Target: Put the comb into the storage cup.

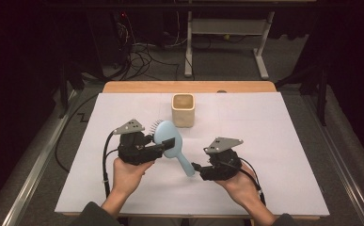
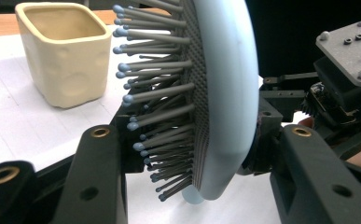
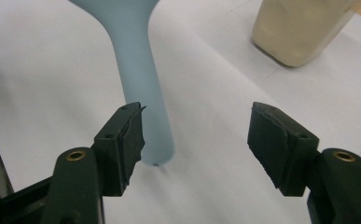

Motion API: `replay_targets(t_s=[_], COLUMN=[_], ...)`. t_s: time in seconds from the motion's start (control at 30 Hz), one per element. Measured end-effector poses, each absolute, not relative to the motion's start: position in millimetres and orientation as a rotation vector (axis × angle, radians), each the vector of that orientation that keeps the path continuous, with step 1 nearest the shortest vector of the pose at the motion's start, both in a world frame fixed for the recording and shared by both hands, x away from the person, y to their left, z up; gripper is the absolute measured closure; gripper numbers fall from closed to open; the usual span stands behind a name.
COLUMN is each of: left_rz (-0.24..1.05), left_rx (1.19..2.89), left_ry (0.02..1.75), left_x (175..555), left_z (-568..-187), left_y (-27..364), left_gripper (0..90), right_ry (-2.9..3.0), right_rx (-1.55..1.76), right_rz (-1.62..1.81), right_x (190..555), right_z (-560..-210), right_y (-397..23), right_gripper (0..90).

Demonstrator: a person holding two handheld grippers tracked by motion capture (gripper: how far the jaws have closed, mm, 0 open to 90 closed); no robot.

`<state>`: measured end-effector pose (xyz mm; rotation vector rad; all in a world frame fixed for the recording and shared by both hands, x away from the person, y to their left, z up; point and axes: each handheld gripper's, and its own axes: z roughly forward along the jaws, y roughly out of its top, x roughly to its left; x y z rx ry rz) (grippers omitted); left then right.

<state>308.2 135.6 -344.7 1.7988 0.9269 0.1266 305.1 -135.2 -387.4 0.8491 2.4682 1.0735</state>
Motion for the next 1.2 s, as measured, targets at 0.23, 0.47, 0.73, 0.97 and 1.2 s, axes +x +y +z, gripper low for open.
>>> replay_targets(t_s=[0.23, 0.47, 0.73, 0.97, 1.2], left_rz=[0.147, 0.17, 0.183, 0.194, 0.218], left_rx=[1.788, 1.787, 1.787, 1.783, 1.781], left_ry=[0.939, 0.95, 0.96, 0.967, 0.98], left_x=[308, 308, 307, 307, 307], left_z=[-340, -337, -336, -333, -330], left_y=[144, 150, 154, 158, 164], left_gripper=[53.1, 53.0, 52.9, 52.7, 52.6], right_ry=[2.441, 2.367, 2.298, 2.257, 2.202], right_rx=[0.855, 0.87, 0.933, 0.998, 1.057], right_rz=[1.103, 1.16, 1.195, 1.231, 1.253], right_x=[299, 288, 278, 273, 268], right_z=[-390, -391, -396, -405, -413], right_y=[-155, -177, -204, -225, -246], right_gripper=[36.4, 37.6, 37.6, 36.1, 35.1])
